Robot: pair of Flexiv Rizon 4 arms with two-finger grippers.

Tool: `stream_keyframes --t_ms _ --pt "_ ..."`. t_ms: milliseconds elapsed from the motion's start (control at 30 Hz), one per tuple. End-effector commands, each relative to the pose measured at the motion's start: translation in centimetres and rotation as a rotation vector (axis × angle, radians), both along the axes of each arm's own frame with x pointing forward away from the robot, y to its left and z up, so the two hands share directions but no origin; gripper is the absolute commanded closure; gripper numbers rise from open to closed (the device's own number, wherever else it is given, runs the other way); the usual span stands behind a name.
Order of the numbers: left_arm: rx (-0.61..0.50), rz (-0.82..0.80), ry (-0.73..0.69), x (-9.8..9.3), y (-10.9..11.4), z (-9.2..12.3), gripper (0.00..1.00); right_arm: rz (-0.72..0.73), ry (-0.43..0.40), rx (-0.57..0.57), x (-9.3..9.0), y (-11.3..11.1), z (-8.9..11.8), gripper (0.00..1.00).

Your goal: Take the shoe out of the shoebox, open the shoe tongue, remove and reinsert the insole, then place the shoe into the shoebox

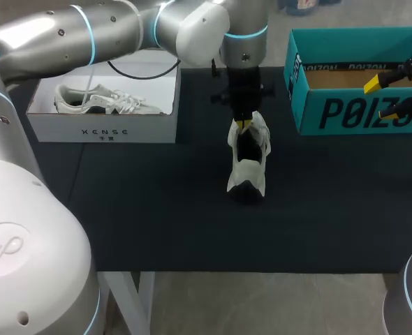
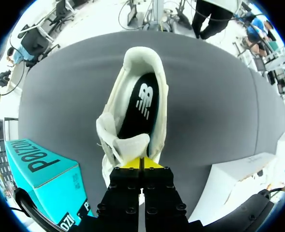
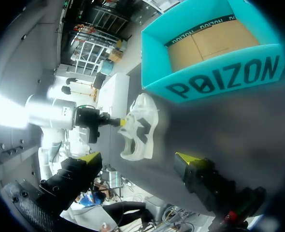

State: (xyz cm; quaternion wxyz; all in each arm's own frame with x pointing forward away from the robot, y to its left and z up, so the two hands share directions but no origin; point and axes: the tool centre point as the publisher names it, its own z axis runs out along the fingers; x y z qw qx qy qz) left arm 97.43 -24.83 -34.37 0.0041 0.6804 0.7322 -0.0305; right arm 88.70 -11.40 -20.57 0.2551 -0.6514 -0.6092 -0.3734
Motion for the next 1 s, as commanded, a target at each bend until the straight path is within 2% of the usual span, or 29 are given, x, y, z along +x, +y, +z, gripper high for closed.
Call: stream_keyframes --t_ms 33,233,367,533,633,833,1000 --pt "0.039 -0.012 0.005 -0.1 0.0 -0.7 1.00 0.000 0.001 -0.002 0.0 0.0 0.0 0.00" --pt "0.049 0.013 -0.031 0.2 0.7 2.4 1.00 0.000 0.001 -0.002 0.0 0.0 0.0 0.00" --pt "0.038 0.047 -0.096 1.2 0.6 3.2 1.00 0.000 0.001 -0.002 0.0 0.0 0.0 0.00" --pt "-0.063 0.047 -0.110 2.3 -1.0 2.5 1.00 0.000 0.001 -0.002 0.0 0.0 0.0 0.00" --pt "-0.059 0.035 -0.081 2.3 -1.9 1.2 1.00 0.000 0.001 -0.002 0.0 0.0 0.0 0.00" --pt "0.016 0.027 -0.007 0.7 -1.5 0.0 1.00 0.000 0.001 -0.002 0.0 0.0 0.0 0.00" --pt "-0.012 0.066 0.037 -1.0 -1.2 0.4 1.00 0.000 0.001 -0.002 0.0 0.0 0.0 0.00"
